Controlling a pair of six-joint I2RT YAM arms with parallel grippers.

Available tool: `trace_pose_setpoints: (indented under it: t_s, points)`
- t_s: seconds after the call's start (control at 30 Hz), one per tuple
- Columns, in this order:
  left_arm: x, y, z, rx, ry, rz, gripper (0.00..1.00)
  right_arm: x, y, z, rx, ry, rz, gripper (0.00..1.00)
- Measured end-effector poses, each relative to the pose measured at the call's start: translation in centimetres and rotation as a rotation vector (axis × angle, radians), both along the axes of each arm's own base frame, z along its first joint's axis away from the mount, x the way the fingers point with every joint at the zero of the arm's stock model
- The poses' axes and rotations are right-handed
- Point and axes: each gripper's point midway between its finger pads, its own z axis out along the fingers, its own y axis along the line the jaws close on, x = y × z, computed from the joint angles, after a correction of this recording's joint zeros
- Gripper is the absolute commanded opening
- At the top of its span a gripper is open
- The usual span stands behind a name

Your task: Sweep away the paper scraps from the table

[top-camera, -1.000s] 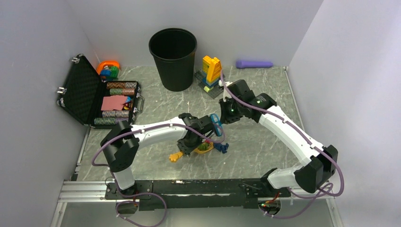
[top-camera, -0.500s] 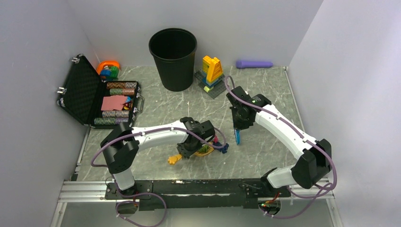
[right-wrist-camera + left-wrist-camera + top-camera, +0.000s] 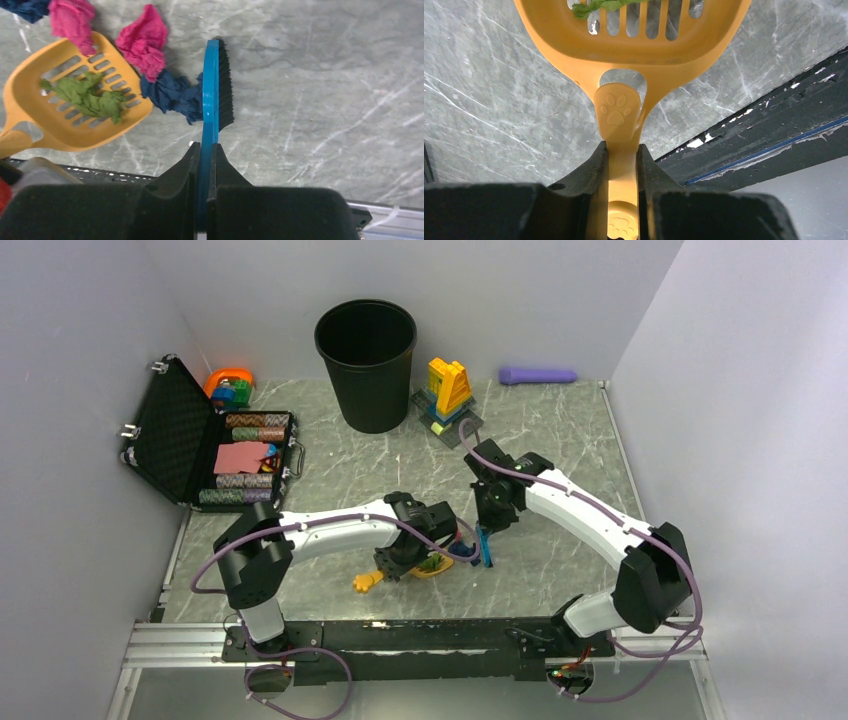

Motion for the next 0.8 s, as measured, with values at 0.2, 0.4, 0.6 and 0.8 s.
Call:
trace_pose_setpoints:
  t_s: [0.2,0.4,0.6,0.8]
  points:
    - [0.0,-0.1,-0.1,0.003,0.006,-0.003,0.0,0.7,3.2,0.1,0.101,0.015,0.105,0.0]
    - [-0.1,-0.1,-0.2,0.006,0.012,-0.003,0.0,0.0,7.0,1.3,0.286,0.037,0.222,0.0]
    - [-0.1,-0.1,-0.2,0.007,0.012,-0.003,0.0,-0.7,7.6,2.4,0.357,0.034,0.259,0.0]
    - [-0.1,-0.2,-0.3,0.0,0.009,0.002,0.0,-0.9,7.0,2.5,0.329,0.026,0.261,0.0]
